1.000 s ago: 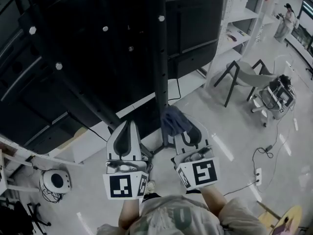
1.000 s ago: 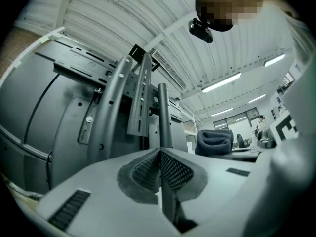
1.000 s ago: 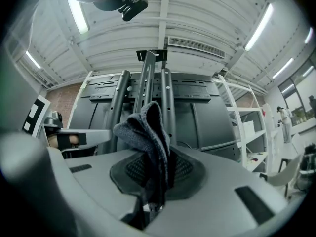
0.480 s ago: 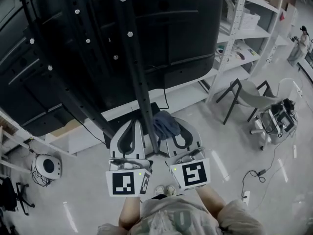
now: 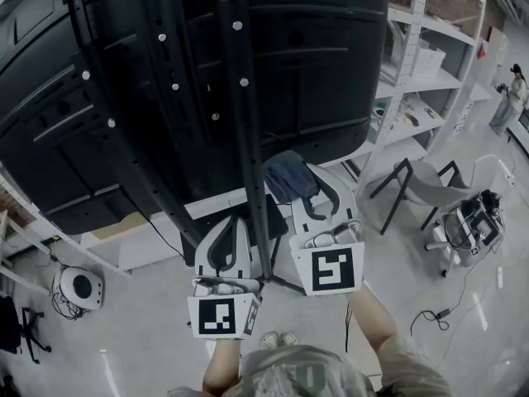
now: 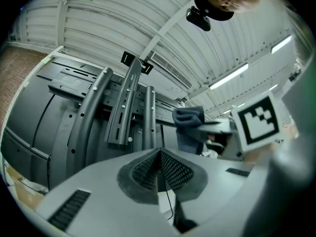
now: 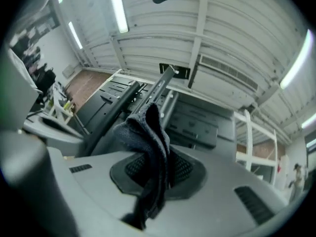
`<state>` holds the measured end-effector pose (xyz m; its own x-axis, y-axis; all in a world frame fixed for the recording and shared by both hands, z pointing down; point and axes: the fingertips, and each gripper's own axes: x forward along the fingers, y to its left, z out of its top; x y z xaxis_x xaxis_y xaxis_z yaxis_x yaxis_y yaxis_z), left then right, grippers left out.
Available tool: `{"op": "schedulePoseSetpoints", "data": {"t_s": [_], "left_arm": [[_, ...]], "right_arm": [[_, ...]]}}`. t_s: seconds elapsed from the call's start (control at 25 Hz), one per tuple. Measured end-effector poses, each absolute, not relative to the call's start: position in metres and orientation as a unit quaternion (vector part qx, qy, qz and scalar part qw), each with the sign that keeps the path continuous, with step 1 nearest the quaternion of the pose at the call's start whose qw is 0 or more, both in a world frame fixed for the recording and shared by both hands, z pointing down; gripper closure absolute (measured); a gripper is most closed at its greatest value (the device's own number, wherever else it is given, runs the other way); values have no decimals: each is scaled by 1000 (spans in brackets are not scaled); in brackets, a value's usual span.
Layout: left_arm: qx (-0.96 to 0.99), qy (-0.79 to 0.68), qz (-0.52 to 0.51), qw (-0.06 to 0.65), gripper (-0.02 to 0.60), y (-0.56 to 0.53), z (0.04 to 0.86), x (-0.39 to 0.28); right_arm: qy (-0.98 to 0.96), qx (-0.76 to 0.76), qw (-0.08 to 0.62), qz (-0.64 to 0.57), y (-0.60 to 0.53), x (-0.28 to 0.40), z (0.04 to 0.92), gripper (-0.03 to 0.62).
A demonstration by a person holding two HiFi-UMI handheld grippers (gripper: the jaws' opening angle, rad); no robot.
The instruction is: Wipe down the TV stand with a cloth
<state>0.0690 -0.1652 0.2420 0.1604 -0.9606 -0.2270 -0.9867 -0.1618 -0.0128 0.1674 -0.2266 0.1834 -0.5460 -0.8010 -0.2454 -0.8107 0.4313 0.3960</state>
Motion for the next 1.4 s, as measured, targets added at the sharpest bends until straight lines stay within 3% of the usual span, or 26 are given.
{"op": "schedulePoseSetpoints", "data": {"t_s": [0.2, 0.44, 1.4], "left_arm": [[-753, 647, 83, 86, 566, -164, 237, 57], [-747, 652, 87, 96, 566, -157, 231, 43], [-759, 640, 100, 66, 566, -155, 244, 24]], "right_arm": [[748, -510, 18, 425, -243, 146, 59, 537], [592, -526, -47, 608, -250, 98, -26, 537], [493, -558, -171, 645, -291, 73, -20, 537]]}}
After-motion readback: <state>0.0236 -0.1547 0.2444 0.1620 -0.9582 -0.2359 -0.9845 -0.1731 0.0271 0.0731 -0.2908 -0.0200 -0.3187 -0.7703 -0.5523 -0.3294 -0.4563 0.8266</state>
